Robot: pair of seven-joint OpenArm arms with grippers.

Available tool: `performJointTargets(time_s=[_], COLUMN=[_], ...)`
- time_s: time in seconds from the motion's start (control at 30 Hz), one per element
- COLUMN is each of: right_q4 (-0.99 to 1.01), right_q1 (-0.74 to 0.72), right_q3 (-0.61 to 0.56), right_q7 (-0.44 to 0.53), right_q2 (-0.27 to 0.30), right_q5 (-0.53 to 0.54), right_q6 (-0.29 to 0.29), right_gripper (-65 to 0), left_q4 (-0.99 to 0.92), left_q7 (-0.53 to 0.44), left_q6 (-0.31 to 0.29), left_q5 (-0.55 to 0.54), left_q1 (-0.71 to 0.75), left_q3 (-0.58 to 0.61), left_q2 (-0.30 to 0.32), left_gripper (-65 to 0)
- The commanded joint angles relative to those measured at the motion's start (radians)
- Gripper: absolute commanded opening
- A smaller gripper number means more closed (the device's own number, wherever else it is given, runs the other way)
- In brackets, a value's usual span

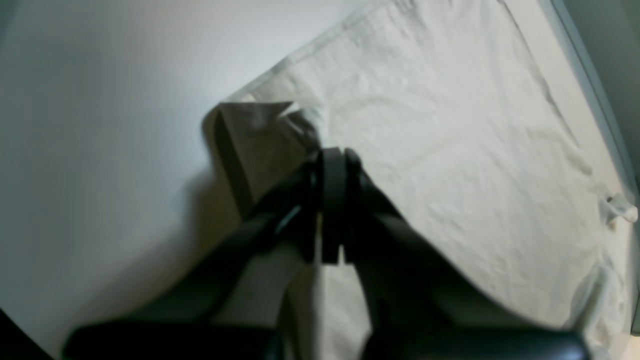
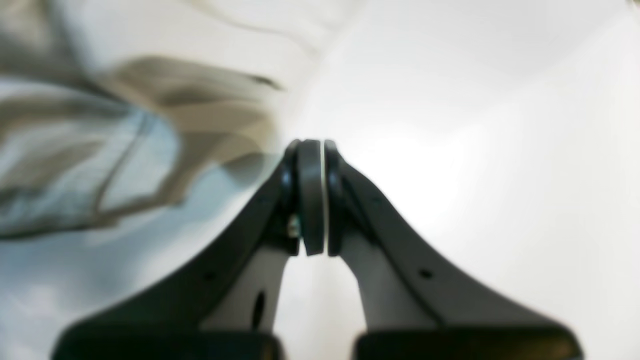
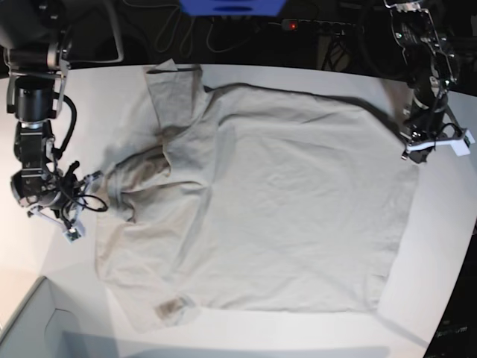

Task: Layout the t-shirt on the table in an organized manner, then fold the t-shirt properly
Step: 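Grasp the sleeve with the right gripper and drag it outward to smooth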

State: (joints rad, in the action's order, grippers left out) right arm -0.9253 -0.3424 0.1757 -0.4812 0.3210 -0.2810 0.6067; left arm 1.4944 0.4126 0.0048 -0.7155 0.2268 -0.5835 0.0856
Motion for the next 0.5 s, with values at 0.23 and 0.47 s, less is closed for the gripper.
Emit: performJointTargets(time_s=[0.23,0.47], right_q4=[-0.323,-0.481], right_q1=[0.122,0.230], right_q3=[0.089,0.052], right_q7=[-0.011,-0.030], right_q2=[-0.078,-0.237], right_q5=[0.001,0.001], right_q6=[0.000,0.000], right_gripper=[-65.0,-65.0], left_q4=[0.061,0.051], left_q7=[-0.017,-0.022], left_q6=[-0.009,-0.009], left_q5=[-0.010,0.001], left_q1=[-0.008,-0.016], left_q3=[-0.003,-0.003], left_q2=[0.015,0.018], left_gripper=[-64.9,-64.9])
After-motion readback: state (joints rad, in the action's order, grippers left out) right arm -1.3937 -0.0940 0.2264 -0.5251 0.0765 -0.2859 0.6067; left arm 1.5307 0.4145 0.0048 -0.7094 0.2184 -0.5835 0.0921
